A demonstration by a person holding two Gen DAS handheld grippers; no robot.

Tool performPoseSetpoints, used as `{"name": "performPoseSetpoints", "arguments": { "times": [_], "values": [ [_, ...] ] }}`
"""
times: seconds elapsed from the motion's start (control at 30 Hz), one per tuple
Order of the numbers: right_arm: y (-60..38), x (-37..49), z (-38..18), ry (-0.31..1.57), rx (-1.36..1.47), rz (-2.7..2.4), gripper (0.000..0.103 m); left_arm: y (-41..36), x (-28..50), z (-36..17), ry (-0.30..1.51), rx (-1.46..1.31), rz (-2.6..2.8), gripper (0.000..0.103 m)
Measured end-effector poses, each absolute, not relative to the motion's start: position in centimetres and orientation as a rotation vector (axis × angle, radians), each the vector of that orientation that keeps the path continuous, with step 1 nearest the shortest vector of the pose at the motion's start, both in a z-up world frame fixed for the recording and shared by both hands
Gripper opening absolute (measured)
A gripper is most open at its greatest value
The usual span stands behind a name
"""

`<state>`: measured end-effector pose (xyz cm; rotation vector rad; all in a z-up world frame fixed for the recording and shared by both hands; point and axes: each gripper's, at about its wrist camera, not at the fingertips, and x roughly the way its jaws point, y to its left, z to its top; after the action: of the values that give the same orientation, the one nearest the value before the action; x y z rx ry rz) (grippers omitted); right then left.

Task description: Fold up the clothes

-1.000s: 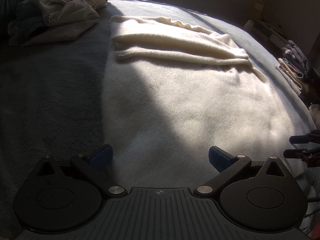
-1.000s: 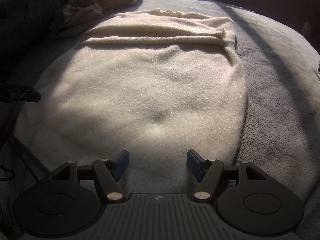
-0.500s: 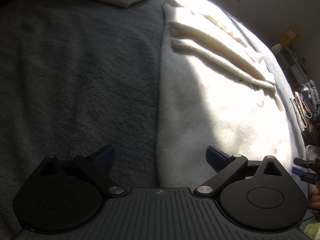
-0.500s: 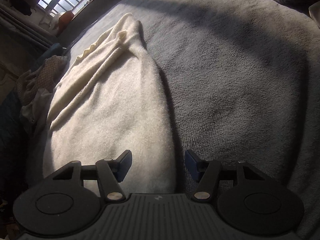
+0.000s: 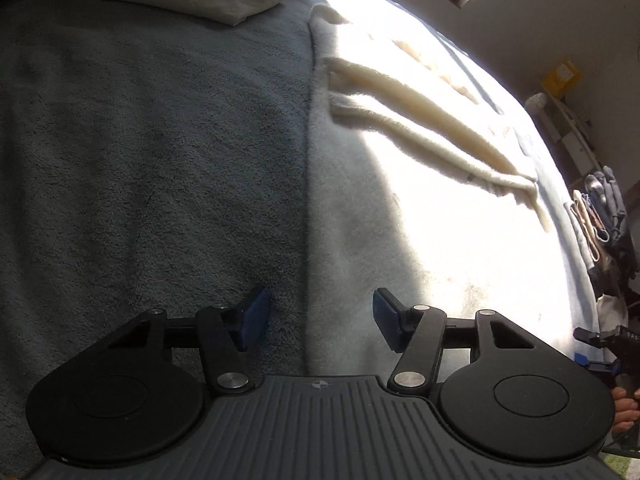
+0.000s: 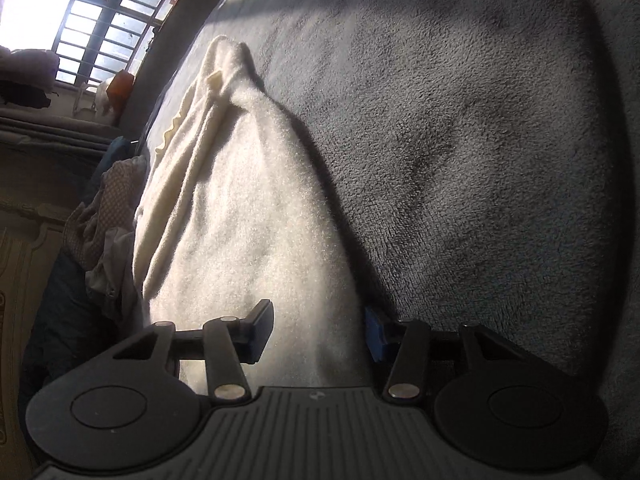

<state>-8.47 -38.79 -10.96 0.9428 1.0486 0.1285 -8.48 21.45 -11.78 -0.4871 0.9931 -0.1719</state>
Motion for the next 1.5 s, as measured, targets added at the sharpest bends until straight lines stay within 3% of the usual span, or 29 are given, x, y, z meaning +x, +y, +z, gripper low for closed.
{"name": "performPoseSetpoints", "arguments": {
  "times": [0.33, 0.83, 1.17, 1.5],
  "values": [
    [-38.7, -7.5, -12.4, 1.023, 1.017, 0.152, 0.051, 21.7, -8.3, -12.4, 0.935, -0.594, -0.222, 0.058],
    [-37.4, -9.9, -13.1, 1.118, 1.039, 0.277, 0.05, 21.2, -14.0, -14.0, 1.129, -0.681, -0.411, 0.055],
    [-36.6, -11.3, -12.4, 1.1, 1.031, 0.358, 0.034, 21.5, -13.1, -13.5, 1.052, -0.729, -0.469, 0.053],
    [-35.1, -11.9, -13.6, 1.186, 1.008, 0.391, 0.026, 19.6, -13.0, -14.3, 1.106, -0.686, -0.511, 0.054]
  ]
}}
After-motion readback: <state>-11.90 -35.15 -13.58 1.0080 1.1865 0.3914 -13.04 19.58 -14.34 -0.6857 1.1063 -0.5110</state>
